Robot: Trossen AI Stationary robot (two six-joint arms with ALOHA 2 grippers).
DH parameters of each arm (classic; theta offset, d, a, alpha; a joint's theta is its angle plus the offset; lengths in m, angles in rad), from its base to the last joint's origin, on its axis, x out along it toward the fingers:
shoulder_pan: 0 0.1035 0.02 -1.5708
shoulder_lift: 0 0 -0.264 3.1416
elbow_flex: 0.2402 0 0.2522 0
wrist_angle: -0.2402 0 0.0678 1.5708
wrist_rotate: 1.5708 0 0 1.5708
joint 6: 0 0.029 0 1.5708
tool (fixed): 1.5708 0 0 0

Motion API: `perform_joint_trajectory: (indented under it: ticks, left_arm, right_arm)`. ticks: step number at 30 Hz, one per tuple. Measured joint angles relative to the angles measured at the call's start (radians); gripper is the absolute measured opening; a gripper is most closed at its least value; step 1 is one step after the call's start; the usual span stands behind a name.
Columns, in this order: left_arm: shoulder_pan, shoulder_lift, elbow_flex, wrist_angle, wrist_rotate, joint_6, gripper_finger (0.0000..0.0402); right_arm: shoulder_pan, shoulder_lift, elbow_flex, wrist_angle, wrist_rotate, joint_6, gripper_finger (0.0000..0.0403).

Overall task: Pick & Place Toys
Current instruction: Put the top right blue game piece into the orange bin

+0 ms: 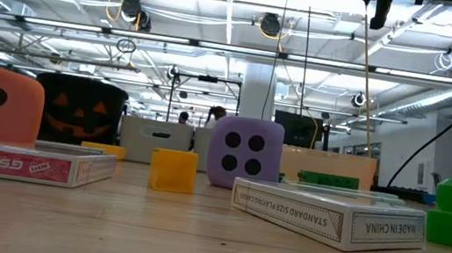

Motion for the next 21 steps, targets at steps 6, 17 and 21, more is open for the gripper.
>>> perform_joint_trajectory:
  ticks: [6, 17, 21]
  left_arm:
    - [0.000, 0.000, 0.000, -0.001, 0.000, -0.004, 0.0037]
    - [0.000, 0.038, 0.000, 0.028, -0.085, -0.019, 0.0037]
    - [0.000, 0.088, 0.000, 0.011, -0.131, -0.031, 0.0044]
  right_arm:
    - [0.000, 0.000, 0.000, 0.000, 0.000, 0.000, 0.0000]
    - [0.000, 0.000, 0.000, 0.000, -0.001, 0.000, 0.0001]
    - [0.000, 0.000, 0.000, -0.008, -0.003, -0.001, 0.0024]
